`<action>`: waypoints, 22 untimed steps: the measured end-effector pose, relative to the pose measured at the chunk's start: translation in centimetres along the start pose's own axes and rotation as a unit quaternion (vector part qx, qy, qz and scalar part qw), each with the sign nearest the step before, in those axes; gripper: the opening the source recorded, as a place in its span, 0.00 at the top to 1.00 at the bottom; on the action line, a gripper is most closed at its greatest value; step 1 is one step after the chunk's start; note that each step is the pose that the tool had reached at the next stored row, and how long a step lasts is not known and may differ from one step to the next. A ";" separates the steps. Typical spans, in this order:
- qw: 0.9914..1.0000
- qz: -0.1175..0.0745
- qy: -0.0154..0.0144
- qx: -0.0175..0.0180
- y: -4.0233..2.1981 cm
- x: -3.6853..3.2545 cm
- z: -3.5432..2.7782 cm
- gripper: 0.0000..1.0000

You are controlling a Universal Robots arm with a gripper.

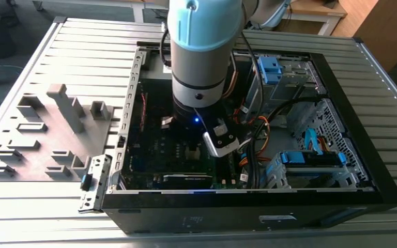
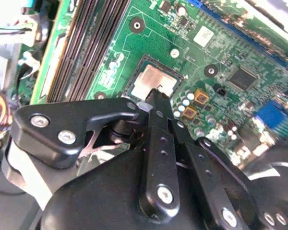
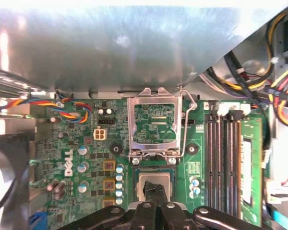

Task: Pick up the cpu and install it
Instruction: 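Place the cpu into insertion slot, then close the cpu cover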

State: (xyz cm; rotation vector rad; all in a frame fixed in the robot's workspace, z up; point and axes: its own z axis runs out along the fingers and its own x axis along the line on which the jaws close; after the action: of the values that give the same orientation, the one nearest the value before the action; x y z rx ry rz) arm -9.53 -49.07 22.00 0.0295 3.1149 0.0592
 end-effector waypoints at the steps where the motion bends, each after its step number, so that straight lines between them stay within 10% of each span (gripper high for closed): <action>1: 1.000 0.000 0.000 0.000 0.01 -0.01 -0.36 0.89; 3: 1.000 0.000 0.000 0.000 0.08 -0.06 -2.08 0.89; 6: 1.000 0.000 0.000 0.000 0.09 -0.06 -2.42 0.89; 22: 1.000 -0.020 0.001 -0.001 0.13 -0.30 -2.35 0.89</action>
State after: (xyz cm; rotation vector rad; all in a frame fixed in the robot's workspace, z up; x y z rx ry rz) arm -9.29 -49.04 24.36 -0.0343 3.1157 0.0600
